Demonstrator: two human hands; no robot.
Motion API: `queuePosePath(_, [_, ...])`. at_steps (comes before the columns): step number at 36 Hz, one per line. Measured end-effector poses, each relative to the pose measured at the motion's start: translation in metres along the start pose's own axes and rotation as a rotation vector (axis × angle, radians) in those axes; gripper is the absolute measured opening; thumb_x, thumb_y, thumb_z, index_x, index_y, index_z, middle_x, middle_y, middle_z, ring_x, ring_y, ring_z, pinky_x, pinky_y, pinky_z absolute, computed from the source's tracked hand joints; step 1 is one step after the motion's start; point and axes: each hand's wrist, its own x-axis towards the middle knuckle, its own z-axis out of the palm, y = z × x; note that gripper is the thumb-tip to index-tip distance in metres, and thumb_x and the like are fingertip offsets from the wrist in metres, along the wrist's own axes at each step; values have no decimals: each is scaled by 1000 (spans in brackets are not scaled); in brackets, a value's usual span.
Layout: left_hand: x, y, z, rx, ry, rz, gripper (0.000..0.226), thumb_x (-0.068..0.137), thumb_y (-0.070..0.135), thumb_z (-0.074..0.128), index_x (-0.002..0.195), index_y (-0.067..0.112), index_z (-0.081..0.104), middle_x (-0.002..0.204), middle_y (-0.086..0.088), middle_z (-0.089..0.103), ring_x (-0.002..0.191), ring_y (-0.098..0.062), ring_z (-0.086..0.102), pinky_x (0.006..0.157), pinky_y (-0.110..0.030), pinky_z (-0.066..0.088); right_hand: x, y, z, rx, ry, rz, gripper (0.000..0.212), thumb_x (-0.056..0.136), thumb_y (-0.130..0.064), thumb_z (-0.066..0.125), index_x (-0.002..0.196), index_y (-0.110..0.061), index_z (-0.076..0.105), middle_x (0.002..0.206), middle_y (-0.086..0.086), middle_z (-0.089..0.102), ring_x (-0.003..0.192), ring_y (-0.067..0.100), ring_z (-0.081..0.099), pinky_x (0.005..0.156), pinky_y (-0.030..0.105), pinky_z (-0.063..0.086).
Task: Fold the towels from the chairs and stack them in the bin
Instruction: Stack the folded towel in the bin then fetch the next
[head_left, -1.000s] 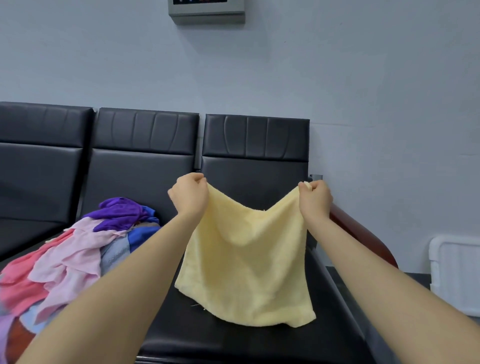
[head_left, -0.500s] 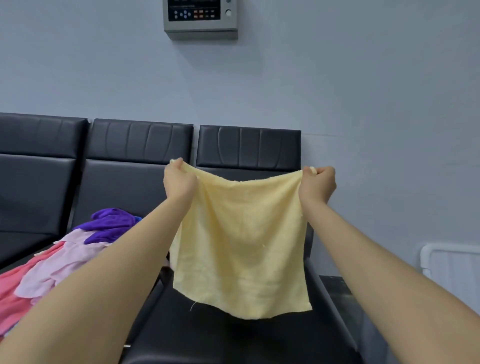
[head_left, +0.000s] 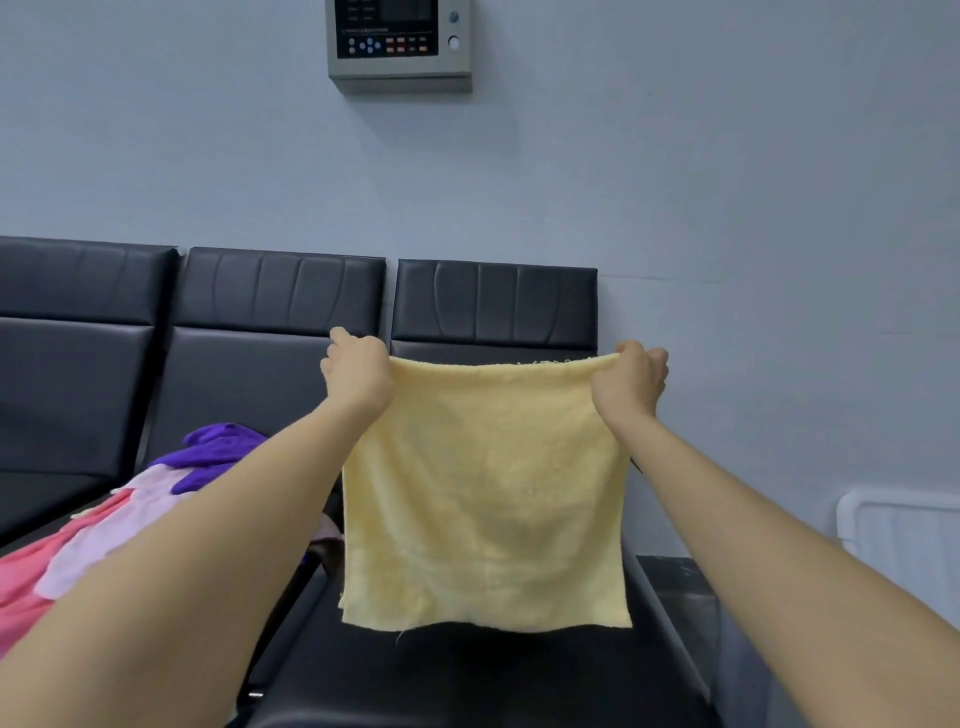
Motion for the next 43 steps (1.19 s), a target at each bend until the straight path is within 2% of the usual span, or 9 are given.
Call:
queuePosePath(3, [-3, -2, 4, 79, -10, -6, 18, 83, -15, 46, 79, 3, 46, 127, -21, 33, 106, -34, 42, 76, -32, 40, -3, 6, -2, -111, 6, -35, 29, 86, 9, 39, 108, 1, 55, 124, 16, 41, 104, 29, 42, 79, 31, 36])
queuePosePath(7, [-5, -3, 8, 259, 34, 18, 14, 83, -3, 53, 82, 9, 47, 124, -14, 42, 112, -31, 41, 91, -32, 36, -1, 6, 2, -286, 56, -144, 24, 86, 5, 42, 97, -5, 61, 115, 14, 47, 102, 32, 44, 86, 33, 35])
queuePosePath(10, [-3, -4, 8, 329, 52, 58, 18, 81, -3, 50, 73, 11, 43, 97, -8, 55, 102, -28, 50, 87, -31, 33, 1, 7, 2, -353, 140, -199, 23, 84, 7, 44, 92, -8, 60, 113, 12, 44, 102, 31, 40, 89, 33, 31])
queuePosePath(14, [-2, -4, 1, 371, 96, 91, 28, 77, -7, 50, 65, 14, 36, 64, -1, 39, 76, -25, 45, 75, -29, 27, 5, 11, -3, -439, 161, -283, 23, 84, 7, 44, 92, -10, 58, 106, 9, 50, 100, 28, 42, 87, 33, 29])
queuePosePath(30, [-10, -6, 11, 365, -58, 34, 19, 81, -8, 49, 80, 9, 43, 66, -2, 39, 71, -23, 47, 60, -27, 31, 4, 29, -1, -265, 3, -111, 26, 86, 6, 30, 92, -11, 48, 101, 10, 56, 76, 28, 48, 67, 33, 35])
queuePosePath(33, [-11, -8, 20, 235, -142, -60, 20, 81, -7, 46, 70, 9, 42, 71, -4, 52, 73, -25, 56, 65, -29, 38, 2, 34, 7, -157, -34, 0, 22, 88, 2, 25, 94, -13, 39, 102, 10, 54, 80, 31, 54, 71, 37, 44])
queuePosePath(37, [-4, -10, 38, -204, -238, -239, 17, 85, -3, 34, 88, 7, 47, 77, -13, 70, 67, -26, 69, 74, -33, 54, 0, 42, 21, 6, -34, 97, 23, 86, 1, 22, 94, -15, 36, 103, 8, 53, 84, 30, 59, 77, 47, 53])
queuePosePath(41, [5, -13, 55, -569, -188, -389, 30, 87, -2, 29, 103, 14, 49, 98, -19, 67, 61, -28, 64, 66, -31, 51, 1, 53, 31, 106, -9, 134, 26, 91, -1, 22, 107, -11, 41, 107, 7, 53, 89, 24, 51, 72, 37, 44])
queuePosePath(43, [10, -14, 66, -661, -134, -449, 38, 86, -4, 33, 108, 12, 59, 106, -19, 66, 80, -32, 64, 73, -35, 51, 3, 57, 38, 151, 0, 149, 23, 90, 0, 22, 100, -11, 39, 102, 7, 51, 87, 23, 48, 70, 34, 39])
